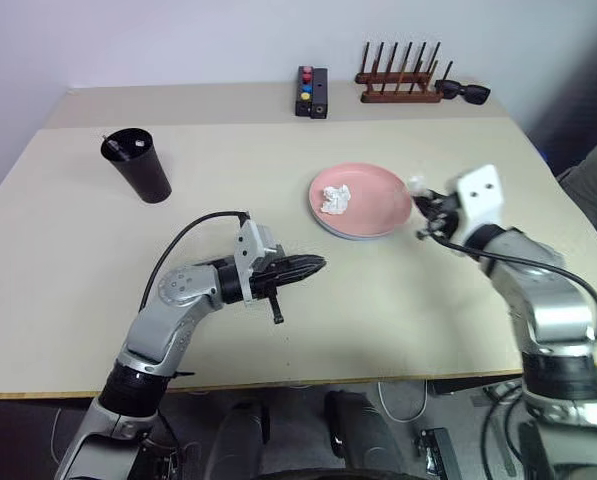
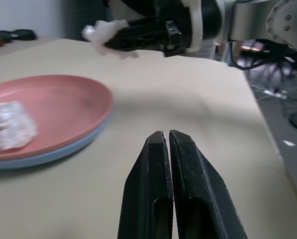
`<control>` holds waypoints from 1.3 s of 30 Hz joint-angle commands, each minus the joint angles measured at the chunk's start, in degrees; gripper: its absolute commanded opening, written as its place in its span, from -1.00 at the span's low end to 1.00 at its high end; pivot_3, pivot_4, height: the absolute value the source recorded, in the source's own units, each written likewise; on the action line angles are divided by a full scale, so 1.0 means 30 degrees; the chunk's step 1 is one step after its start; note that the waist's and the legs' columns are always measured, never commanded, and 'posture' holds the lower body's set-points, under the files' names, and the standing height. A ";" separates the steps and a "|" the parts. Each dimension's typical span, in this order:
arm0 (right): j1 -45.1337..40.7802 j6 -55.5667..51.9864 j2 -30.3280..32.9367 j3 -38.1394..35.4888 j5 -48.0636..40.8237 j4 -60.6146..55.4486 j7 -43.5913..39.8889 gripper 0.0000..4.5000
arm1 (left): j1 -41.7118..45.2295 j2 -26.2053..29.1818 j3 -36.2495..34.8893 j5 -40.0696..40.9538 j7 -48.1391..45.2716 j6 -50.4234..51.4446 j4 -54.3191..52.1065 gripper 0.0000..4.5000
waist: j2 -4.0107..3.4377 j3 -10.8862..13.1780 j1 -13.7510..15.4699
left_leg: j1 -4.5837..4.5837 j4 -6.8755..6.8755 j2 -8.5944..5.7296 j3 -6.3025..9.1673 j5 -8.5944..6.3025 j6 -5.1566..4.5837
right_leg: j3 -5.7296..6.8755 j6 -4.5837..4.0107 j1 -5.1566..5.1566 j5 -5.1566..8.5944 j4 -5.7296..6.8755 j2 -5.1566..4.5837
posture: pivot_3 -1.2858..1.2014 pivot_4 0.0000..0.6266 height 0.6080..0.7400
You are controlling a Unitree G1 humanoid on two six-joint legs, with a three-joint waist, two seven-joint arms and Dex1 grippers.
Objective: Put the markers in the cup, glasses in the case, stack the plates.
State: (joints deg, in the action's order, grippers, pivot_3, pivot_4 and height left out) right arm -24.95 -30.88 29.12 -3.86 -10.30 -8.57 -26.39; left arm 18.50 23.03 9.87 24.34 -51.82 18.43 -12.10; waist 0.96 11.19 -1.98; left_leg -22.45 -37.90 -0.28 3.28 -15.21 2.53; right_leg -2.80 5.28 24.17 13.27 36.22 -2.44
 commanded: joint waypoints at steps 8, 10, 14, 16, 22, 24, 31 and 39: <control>-0.1599 0.2458 -0.1423 0.0970 0.0522 0.3606 -0.0195 0.18 | -0.0766 0.0133 -0.0792 0.0193 0.1908 0.0711 -0.2816 -0.96 | -0.0002 0.0002 0.0362 | -0.0013 0.0004 -0.0014 -0.0013 -0.0003 -0.0005 | -0.0001 0.0042 0.0012 -0.0016 -0.0010 -0.0037 | 0.03 -0.52 0.92; -0.1451 0.2833 -0.1264 0.0775 0.0400 0.3277 -0.0386 0.59 | -0.0932 0.0161 -0.0987 0.0288 0.2359 0.1059 -0.3326 -0.96 | -0.0002 0.0002 0.0332 | -0.0007 0.0004 -0.0011 -0.0012 -0.0002 -0.0005 | -0.0001 0.0042 0.0013 -0.0018 -0.0005 -0.0028 | 0.03 -0.52 0.92; -0.0577 0.3441 -0.0370 0.0044 -0.0077 0.2423 -0.1349 0.59 | -0.1163 0.0592 -0.2391 0.0933 0.3030 0.1764 -0.3905 -0.96 | -0.0002 0.0002 0.0312 | 0.0004 0.0003 -0.0005 -0.0013 -0.0002 -0.0004 | -0.0001 0.0032 0.0012 -0.0020 0.0005 -0.0012 | 0.03 -0.52 0.92; -0.0039 0.3743 0.0108 -0.0405 -0.0513 0.1918 -0.1974 0.59 | -0.1286 0.1052 -0.3290 0.1207 0.3209 0.1978 -0.3929 -0.96 | -0.0002 0.0002 0.0319 | 0.0002 0.0004 -0.0002 -0.0010 -0.0002 -0.0004 | 0.0001 0.0035 0.0013 -0.0020 0.0004 -0.0007 | 0.03 -0.52 0.92; 0.2074 0.4392 0.1827 -0.2316 -0.2247 0.0576 -0.4410 0.59 | -0.2527 0.3206 -0.6481 0.1320 0.3207 0.1987 -0.3333 -0.96 | 0.0002 0.0004 0.0303 | 0.0004 0.0005 -0.0002 -0.0023 -0.0003 -0.0005 | -0.0002 -0.0006 0.0012 0.0005 0.0002 -0.0011 | 0.03 -0.52 0.92; 0.3975 0.4049 0.2883 -0.3498 -0.3595 -0.0539 -0.6151 0.59 | -0.3777 0.4596 -0.8927 0.1045 0.2767 0.1240 -0.1979 -0.96 | 0.0002 0.0004 0.0320 | 0.0005 0.0010 0.0005 -0.0023 -0.0004 -0.0007 | -0.0001 -0.0017 0.0013 0.0013 0.0001 -0.0011 | 0.03 -0.52 0.92; 0.6176 0.3559 0.4431 -0.5895 -0.5822 -0.0515 -0.8075 0.59 | -0.5801 0.5271 -1.2090 0.1159 0.2762 -0.0173 0.0209 -0.96 | 0.0006 0.0007 0.0321 | 0.0025 0.0022 0.0023 -0.0066 -0.0005 -0.0008 | -0.0009 -0.0013 0.0014 0.0030 -0.0014 -0.0030 | 0.03 -0.52 0.92; 0.5822 0.3375 0.4713 -0.5860 -0.5905 0.0082 -0.8108 0.59 | -0.7061 0.5161 -1.2910 0.1391 0.2685 -0.0384 0.0537 -0.96 | 0.0017 0.0005 0.0340 | 0.0015 0.0012 0.0034 -0.0068 -0.0007 -0.0008 | -0.0008 -0.0035 0.0015 0.0017 -0.0016 -0.0028 | 0.03 -0.52 0.92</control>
State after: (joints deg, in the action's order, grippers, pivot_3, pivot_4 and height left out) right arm -6.39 -20.92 42.10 -20.65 -27.46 -8.10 -50.65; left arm -2.52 38.52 -26.46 27.38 -43.84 18.27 -9.23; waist 1.01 11.21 -0.96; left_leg -22.41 -37.86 -0.18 3.08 -15.23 2.51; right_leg -2.82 5.17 24.22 13.32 36.17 -2.53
